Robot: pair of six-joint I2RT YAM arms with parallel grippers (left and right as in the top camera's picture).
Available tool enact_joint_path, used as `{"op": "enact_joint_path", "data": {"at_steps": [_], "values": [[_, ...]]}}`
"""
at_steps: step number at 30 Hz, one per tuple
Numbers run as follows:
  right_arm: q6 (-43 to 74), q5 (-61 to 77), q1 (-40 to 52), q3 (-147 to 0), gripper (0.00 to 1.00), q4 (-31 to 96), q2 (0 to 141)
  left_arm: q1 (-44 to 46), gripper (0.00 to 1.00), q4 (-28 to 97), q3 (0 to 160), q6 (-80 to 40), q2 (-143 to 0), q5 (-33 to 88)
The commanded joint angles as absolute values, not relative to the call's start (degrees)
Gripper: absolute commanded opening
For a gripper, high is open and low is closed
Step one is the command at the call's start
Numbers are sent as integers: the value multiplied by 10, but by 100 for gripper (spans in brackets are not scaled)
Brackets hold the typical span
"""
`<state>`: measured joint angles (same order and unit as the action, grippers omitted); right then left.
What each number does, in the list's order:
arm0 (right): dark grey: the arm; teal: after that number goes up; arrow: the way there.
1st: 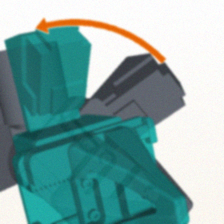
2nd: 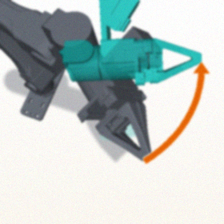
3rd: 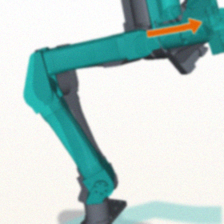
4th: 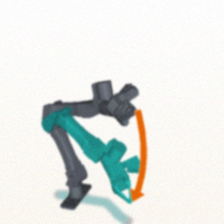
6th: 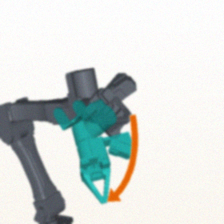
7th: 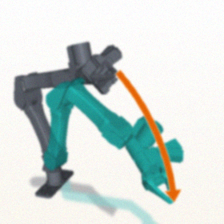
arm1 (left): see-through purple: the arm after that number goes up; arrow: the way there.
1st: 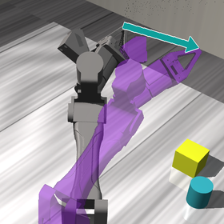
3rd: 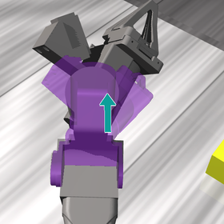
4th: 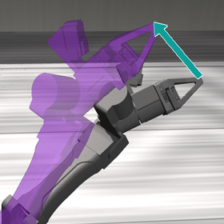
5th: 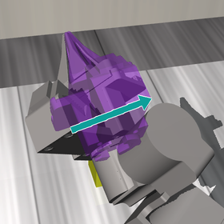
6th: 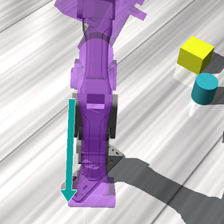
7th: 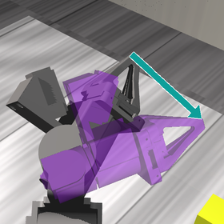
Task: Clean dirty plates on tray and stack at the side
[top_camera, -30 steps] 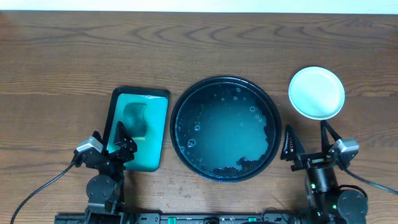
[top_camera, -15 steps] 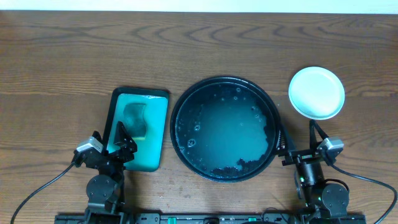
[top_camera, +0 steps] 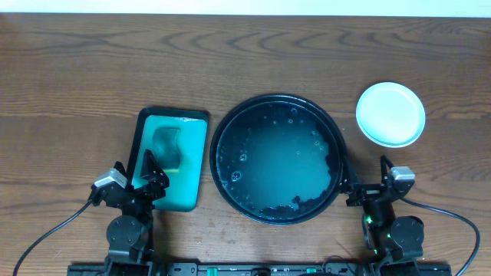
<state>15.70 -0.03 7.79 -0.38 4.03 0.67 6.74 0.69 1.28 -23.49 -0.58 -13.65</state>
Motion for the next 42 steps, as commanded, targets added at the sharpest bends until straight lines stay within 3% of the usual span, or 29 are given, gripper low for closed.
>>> {"op": "enact_joint_path", "data": {"at_steps": [1,7,42], "values": [[86,0,72,-3,99,43,3,64,81,30,2,-223,-2,-140],[12,0,72,-3,99,45,3,64,81,30,2,-223,-2,-140],[12,-4,72,-3,99,43,3,64,80,30,2,-223,-2,-140]]}}
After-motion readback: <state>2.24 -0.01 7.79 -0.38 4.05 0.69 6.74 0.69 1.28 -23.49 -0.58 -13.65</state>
